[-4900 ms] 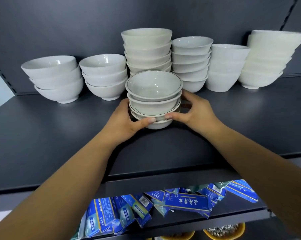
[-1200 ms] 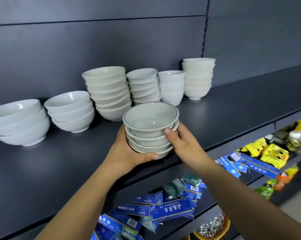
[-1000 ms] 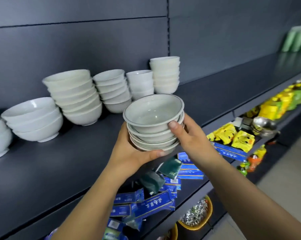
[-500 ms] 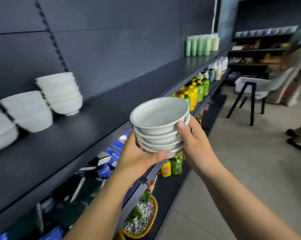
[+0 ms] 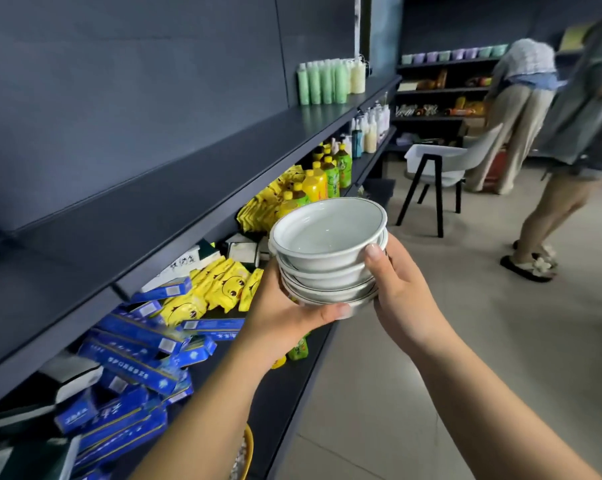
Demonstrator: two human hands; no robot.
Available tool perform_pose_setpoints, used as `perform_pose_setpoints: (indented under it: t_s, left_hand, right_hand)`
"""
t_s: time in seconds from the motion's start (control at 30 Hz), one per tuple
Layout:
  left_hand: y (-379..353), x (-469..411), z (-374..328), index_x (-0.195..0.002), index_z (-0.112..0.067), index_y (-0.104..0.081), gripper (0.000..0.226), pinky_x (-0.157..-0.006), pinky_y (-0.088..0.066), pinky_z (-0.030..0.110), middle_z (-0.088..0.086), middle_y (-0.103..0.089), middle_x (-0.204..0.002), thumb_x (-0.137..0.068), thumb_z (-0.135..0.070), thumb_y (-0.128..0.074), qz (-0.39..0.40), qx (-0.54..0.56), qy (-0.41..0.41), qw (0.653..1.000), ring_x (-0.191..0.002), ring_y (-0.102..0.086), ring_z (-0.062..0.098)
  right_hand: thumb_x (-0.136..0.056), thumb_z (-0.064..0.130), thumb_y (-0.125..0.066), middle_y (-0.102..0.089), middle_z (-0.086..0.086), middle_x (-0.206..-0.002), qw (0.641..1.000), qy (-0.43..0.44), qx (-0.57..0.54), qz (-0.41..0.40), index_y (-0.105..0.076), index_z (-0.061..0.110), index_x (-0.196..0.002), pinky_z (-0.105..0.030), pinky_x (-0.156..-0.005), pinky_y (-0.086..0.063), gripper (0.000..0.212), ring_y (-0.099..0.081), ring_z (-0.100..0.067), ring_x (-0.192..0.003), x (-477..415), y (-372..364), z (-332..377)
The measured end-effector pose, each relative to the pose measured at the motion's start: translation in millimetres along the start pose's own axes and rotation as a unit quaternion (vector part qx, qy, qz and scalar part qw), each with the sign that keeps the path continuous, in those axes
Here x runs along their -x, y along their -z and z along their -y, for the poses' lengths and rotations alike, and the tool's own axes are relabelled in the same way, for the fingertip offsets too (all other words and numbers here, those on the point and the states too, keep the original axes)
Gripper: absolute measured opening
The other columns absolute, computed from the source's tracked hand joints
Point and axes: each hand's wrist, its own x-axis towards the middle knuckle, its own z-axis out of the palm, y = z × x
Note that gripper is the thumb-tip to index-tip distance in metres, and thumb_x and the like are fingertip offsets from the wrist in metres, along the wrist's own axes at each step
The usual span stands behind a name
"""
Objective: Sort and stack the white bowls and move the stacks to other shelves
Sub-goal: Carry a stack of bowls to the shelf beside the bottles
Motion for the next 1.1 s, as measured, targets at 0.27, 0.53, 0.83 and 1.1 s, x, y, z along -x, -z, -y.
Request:
perform_pose_setpoints:
  t_s: [0.27,0.53,0.83,1.1]
  left_hand:
    - [-6,-118,55,-0.119,-0.022,-0.053,0.079,-0.089,-0.051,0.031,-0.003,-0.066,-0.117,-0.047,-0.026,-0.086,0.018,0.012,-0.017,1.000,-0.112,-0.060,0.016]
    - [-4,-280,95,-0.112,-0.027,-0.058,0.071,-0.082,-0.048,0.014,-0.014,-0.068,-0.110,-0.047,-0.011,-0.083,0.051,0.050,-0.053,0.996,-0.107,-0.061,0.004]
    - [-40,-418,133,-0.112,-0.022,-0.053,0.066,-0.081,-0.047,0.012,-0.020,-0.068,-0.107,-0.051,-0.020,-0.078,0.104,0.060,-0.072,0.990,-0.104,-0.061,-0.001]
    - [-77,-541,180,-0.103,-0.036,-0.063,0.065,-0.080,-0.047,0.011,-0.022,-0.068,-0.104,-0.048,-0.007,-0.082,0.083,0.025,-0.086,0.993,-0.102,-0.061,-0.003]
  right_hand:
    - [-0.075,0.056,-0.062,-0.057,-0.009,-0.129,1.000,-0.004,0.003,-0.015,-0.046,0.012,-0.131,-0.048,-0.106,-0.037,0.073,-0.051,-0.023,-0.122,-93,55,-37]
    - [-0.074,0.056,-0.063,-0.055,-0.010,-0.132,1.000,0.007,0.006,-0.028,-0.045,0.011,-0.132,-0.048,-0.108,-0.035,0.076,-0.050,-0.024,-0.124,-240,111,-67]
    - [-0.075,0.055,-0.062,-0.058,-0.008,-0.129,0.996,0.029,-0.030,-0.079,-0.051,0.014,-0.127,-0.034,-0.101,-0.041,0.067,-0.051,-0.021,-0.123,-342,189,-96]
    - [-0.071,0.058,-0.063,-0.055,-0.010,-0.131,0.995,0.010,-0.066,-0.068,-0.050,0.011,-0.128,-0.044,-0.108,-0.034,0.075,-0.048,-0.022,-0.125,-453,278,-149]
